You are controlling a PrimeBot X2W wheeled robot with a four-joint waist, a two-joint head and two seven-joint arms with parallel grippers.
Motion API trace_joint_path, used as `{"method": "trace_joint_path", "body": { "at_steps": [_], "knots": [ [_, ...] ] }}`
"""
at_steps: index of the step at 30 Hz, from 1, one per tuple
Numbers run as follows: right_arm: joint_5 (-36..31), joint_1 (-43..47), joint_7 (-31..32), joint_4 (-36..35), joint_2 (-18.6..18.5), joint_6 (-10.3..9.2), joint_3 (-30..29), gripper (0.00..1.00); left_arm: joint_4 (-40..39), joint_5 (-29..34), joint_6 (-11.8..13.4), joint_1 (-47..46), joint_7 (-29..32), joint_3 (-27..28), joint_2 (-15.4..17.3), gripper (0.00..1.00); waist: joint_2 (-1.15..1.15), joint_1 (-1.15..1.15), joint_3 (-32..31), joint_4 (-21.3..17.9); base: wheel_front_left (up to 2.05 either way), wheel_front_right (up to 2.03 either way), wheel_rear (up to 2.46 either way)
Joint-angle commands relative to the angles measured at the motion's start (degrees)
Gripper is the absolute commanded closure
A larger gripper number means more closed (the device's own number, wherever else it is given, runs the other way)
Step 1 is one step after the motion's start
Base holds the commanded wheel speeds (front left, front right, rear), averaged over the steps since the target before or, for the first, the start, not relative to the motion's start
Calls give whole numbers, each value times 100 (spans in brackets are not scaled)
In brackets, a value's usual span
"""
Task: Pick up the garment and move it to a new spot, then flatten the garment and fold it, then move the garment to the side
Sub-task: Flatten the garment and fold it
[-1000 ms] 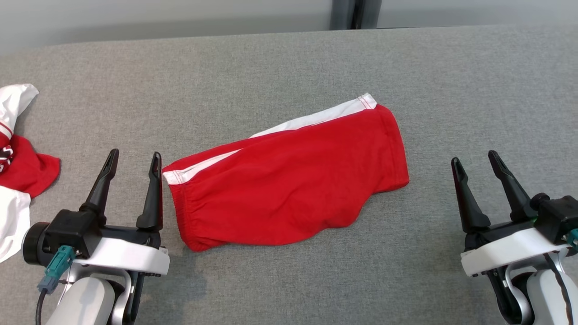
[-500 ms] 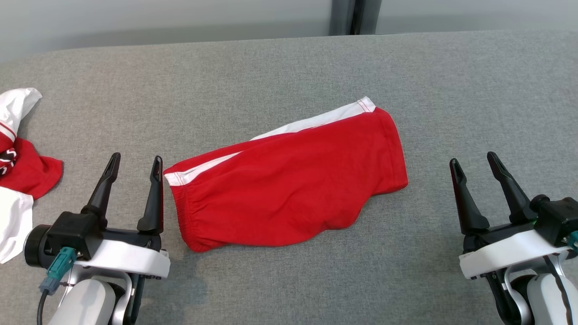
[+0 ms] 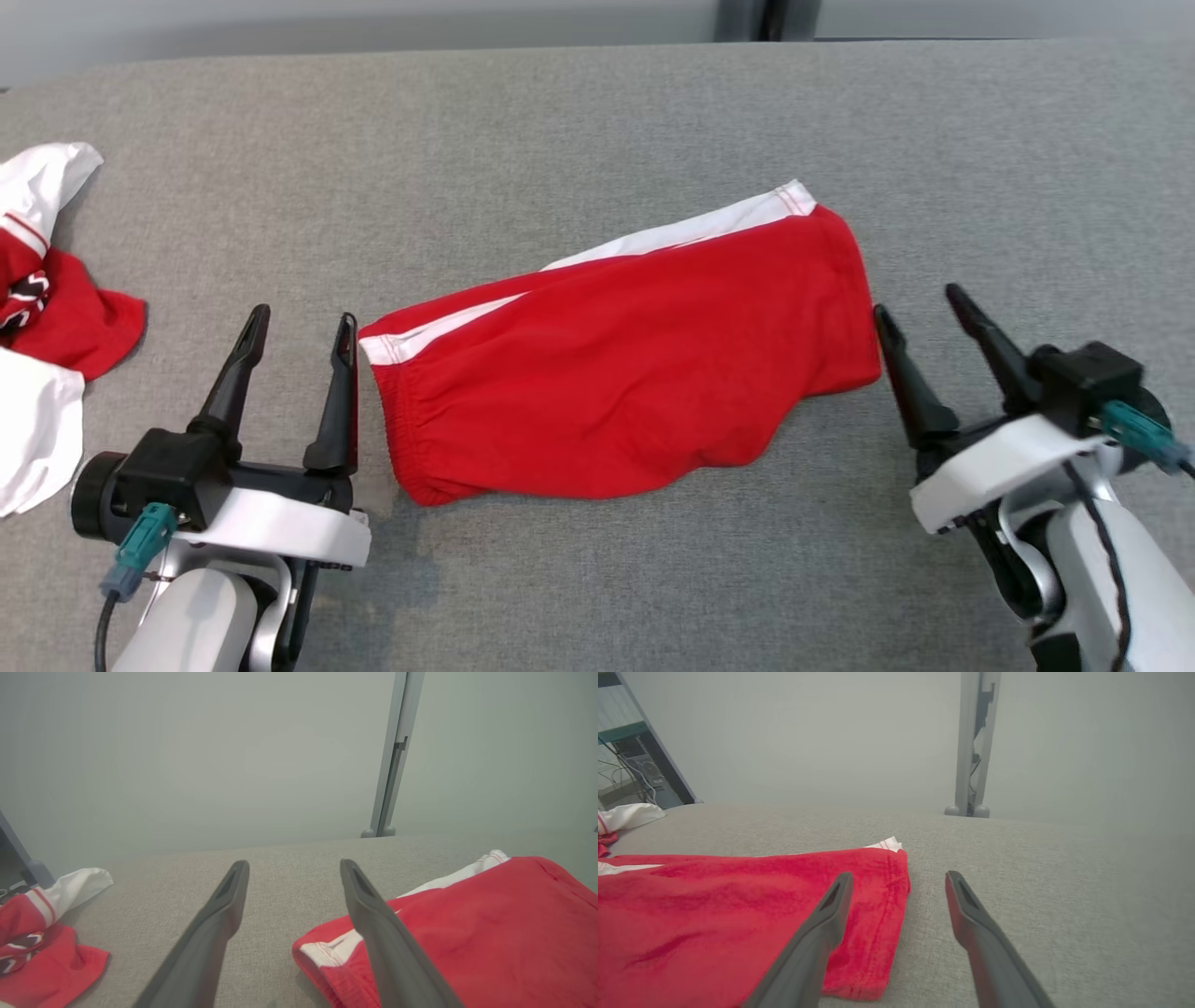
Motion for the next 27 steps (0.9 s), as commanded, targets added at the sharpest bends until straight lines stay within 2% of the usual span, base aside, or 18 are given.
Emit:
{"method": "trace_joint_path", "body": {
  "at_steps": [1,12,13,15,16,21,27],
  "knots": [
    [57,-176,-8,270,-84,0,148,0,-3,6,-17,-111,5,-20,-12,0,0,0,71,86,0,0,0],
    [665,-1042,-126,1962,-74,1,1112,0,87,7,-63,-261,0,-164,-122,0,0,0,356,255,0,0,0],
    [731,-1087,-166,2047,-55,1,1179,42,94,9,-67,-268,-3,-165,-125,0,0,0,366,253,0,0,0],
    [890,-1147,-215,2212,-17,1,1343,91,116,17,-71,-283,-7,-164,-119,0,0,0,377,239,0,0,0],
    [961,-1178,-251,2266,-13,1,1397,100,122,17,-70,-299,-10,-158,-114,0,0,0,377,228,0,0,0],
    [1290,-1180,-408,2375,-46,1,1551,100,135,12,-66,-311,-13,-143,-92,0,0,0,333,171,0,0,0],
    [1582,-752,-640,2068,-223,0,1499,100,114,-18,-26,-195,-6,-133,-47,0,0,0,194,70,0,0,0]
  ]
}}
